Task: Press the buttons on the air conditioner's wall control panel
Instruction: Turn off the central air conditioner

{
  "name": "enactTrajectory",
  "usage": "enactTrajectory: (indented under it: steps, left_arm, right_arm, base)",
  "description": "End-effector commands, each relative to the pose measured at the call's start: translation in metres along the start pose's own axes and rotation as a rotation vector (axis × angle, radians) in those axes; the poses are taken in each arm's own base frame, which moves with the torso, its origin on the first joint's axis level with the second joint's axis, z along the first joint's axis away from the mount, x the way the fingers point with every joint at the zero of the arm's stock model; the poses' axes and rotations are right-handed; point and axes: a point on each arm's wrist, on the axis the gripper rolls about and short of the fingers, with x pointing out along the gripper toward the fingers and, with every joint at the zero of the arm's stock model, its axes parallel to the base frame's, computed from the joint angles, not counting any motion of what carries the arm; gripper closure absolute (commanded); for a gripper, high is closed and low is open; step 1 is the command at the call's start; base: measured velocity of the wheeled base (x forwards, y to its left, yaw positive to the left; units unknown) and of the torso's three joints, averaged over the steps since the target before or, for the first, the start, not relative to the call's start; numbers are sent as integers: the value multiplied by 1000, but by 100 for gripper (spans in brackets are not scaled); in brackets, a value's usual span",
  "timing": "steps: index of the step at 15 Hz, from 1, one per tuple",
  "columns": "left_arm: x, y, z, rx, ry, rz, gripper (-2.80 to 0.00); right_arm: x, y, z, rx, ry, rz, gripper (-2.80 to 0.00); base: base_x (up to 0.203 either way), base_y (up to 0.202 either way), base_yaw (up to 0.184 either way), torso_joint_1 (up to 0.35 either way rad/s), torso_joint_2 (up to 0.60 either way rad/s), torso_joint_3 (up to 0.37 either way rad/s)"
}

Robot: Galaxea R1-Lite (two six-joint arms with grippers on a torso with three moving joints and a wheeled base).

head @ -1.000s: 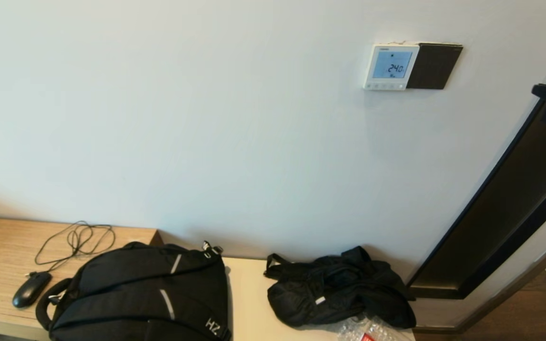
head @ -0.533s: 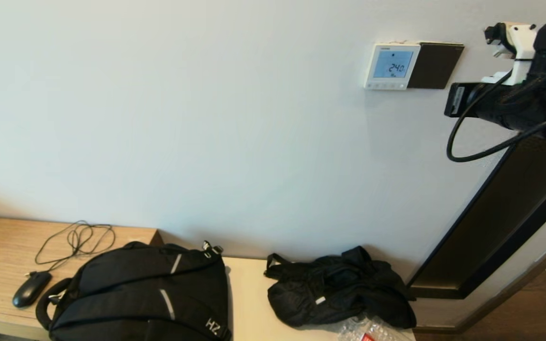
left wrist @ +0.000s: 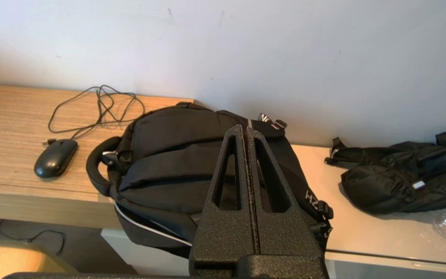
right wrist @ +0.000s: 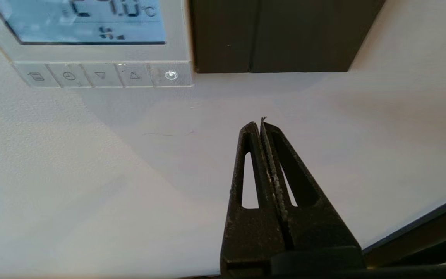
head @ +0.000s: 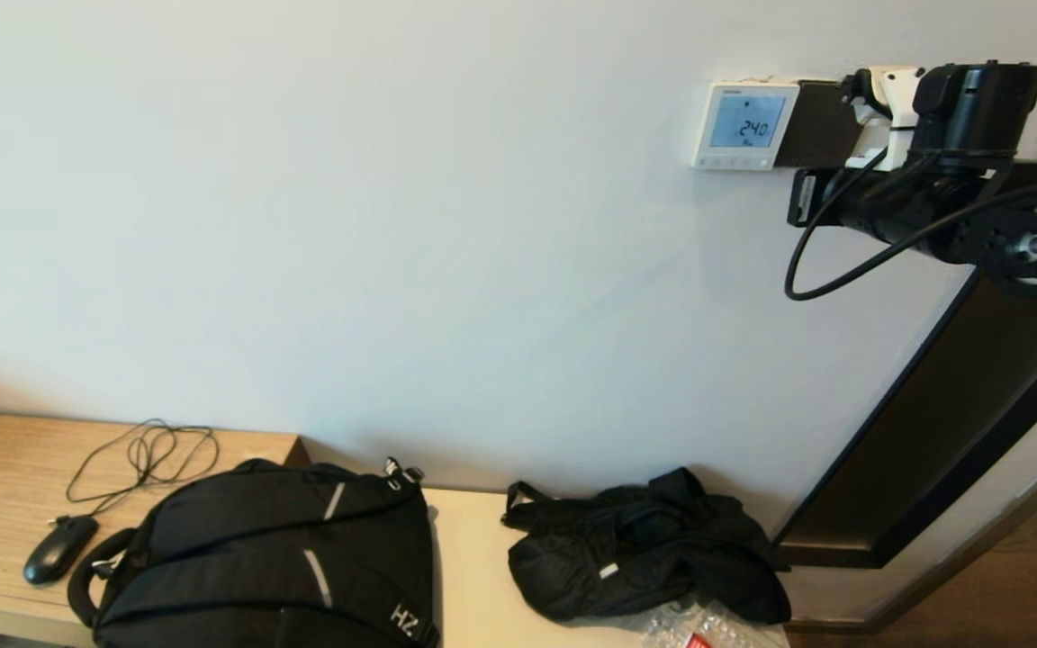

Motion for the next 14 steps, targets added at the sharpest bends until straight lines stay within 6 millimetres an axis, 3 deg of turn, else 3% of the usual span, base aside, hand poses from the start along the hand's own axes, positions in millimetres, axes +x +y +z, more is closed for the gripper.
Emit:
enactTrajectory:
  steps: [1,14]
  left_arm:
    - [0,0,0,0,0,0,0]
    - [0,0,0,0,0,0,0]
  right_arm:
    - [-2,5,4,0,-14,11,0]
    - [-6,12,13,4,-38,20,0]
  base:
    - [0,0,0,0,0,0]
    - [0,0,0,0,0,0]
